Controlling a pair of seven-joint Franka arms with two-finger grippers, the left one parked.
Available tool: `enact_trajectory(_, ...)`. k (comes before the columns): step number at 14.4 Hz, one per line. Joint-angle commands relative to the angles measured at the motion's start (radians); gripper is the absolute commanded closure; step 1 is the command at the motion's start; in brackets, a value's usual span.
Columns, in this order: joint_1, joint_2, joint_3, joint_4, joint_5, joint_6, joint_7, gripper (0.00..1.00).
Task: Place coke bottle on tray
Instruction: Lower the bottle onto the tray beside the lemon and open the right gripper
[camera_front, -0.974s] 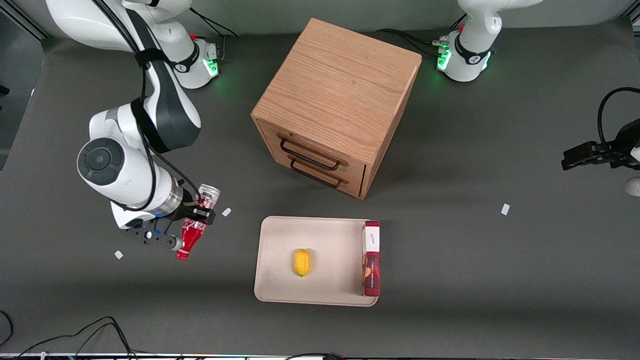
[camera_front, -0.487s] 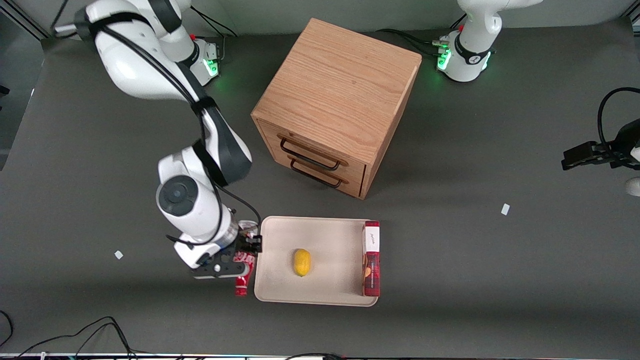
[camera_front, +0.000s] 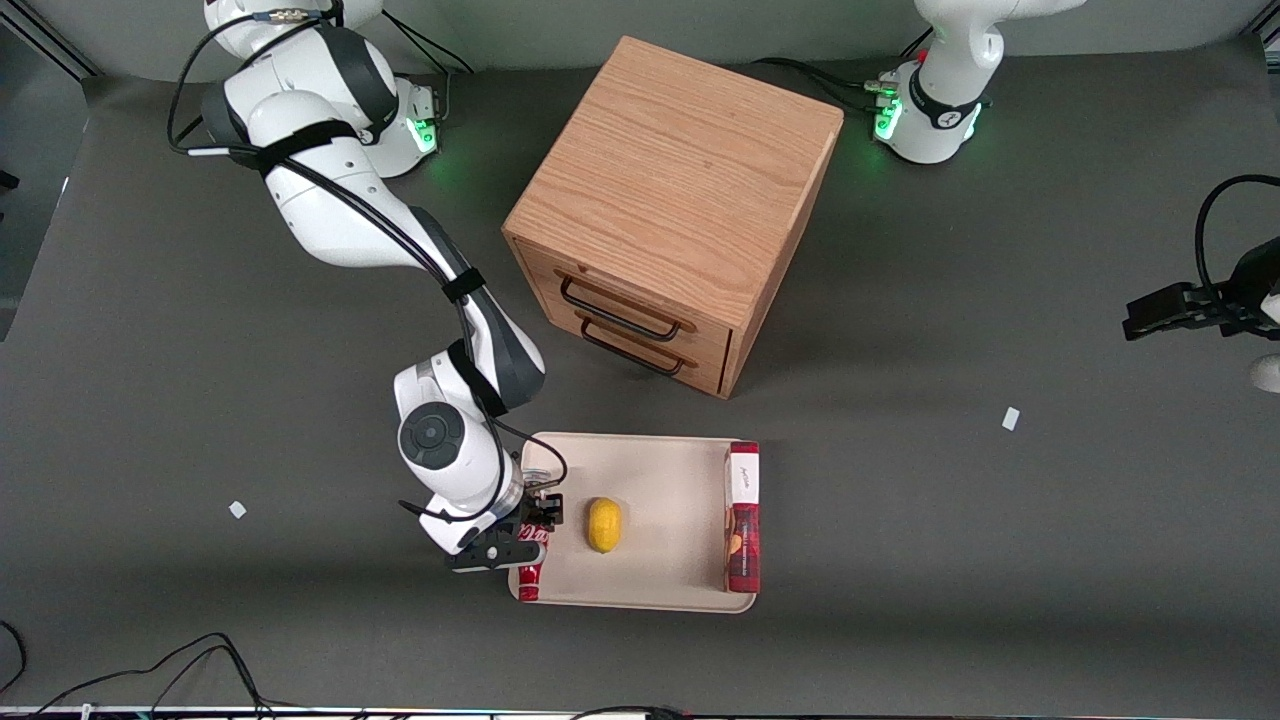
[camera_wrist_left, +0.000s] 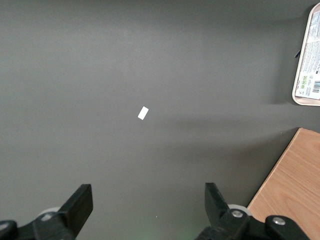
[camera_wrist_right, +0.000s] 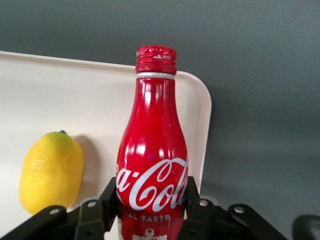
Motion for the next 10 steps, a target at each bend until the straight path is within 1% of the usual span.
enact_trajectory(1, -0.001, 0.038, 0.011, 0.047, -0.012, 0.031, 0.019, 0.66)
enact_trajectory(2, -0.001, 0.044, 0.013, 0.045, -0.012, 0.042, 0.019, 0.62)
enact_trajectory(3, -0.001, 0.048, 0.013, 0.04, -0.01, 0.059, 0.019, 0.5)
enact_trajectory(5, -0.002, 0.049, 0.013, 0.005, -0.01, 0.115, 0.021, 0.33)
enact_trajectory(6, -0.002, 0.049, 0.014, -0.002, -0.009, 0.126, 0.021, 0.17)
enact_trajectory(8, -0.004, 0.046, 0.013, -0.004, -0.009, 0.129, 0.019, 0.0)
enact_trajectory(10, -0.005, 0.04, 0.013, -0.004, -0.01, 0.126, 0.019, 0.0)
